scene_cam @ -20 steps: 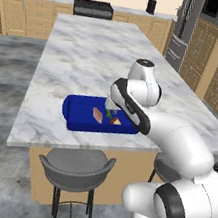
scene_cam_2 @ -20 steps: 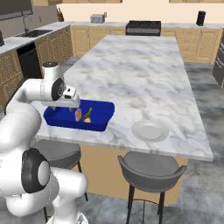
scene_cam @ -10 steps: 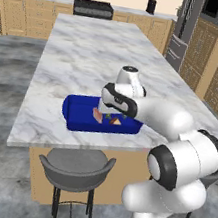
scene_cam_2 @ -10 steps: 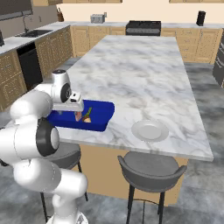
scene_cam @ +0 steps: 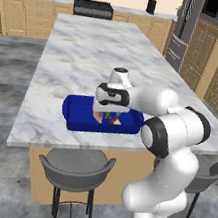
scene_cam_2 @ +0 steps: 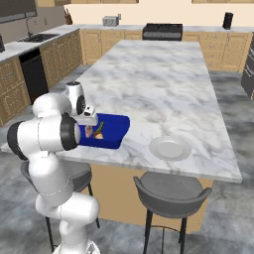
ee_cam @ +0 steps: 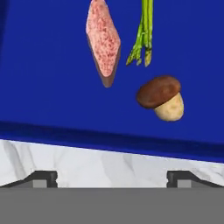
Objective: Create a steak meal by picking up the steak and asparagus from the tray and placing them on the plate. Leave the mushroom on the tray.
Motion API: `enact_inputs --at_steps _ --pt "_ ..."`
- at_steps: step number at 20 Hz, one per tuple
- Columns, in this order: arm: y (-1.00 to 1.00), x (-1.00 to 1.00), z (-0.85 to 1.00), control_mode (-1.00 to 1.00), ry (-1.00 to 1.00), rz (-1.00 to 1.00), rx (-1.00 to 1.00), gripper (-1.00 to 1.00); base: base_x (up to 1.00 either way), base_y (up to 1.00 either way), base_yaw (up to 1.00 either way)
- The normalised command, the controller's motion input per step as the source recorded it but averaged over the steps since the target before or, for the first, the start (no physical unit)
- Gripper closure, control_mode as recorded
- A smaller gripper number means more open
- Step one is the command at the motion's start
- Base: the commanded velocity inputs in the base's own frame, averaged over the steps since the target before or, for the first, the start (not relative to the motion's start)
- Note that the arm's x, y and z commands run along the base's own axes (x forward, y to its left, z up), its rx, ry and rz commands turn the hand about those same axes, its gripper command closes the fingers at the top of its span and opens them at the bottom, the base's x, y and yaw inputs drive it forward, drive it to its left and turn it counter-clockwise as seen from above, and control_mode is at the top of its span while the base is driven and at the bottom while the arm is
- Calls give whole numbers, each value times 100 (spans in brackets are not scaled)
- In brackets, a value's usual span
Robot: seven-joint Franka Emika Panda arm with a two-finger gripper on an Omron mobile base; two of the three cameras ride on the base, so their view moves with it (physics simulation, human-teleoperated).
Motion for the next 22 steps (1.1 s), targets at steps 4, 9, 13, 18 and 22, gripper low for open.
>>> enact_inputs --at_steps 4,9,13,18,22 --pt "12 62 -43 -100 2 0 0 -100 0 0 0" --pt "18 57 -39 -100 2 0 0 -100 0 0 0" --pt "5 47 -40 -100 1 0 0 -100 0 0 0" --pt "0 38 -36 -100 0 0 0 -100 0 0 0" --pt "0 40 -33 -100 0 0 0 -100 0 0 0"
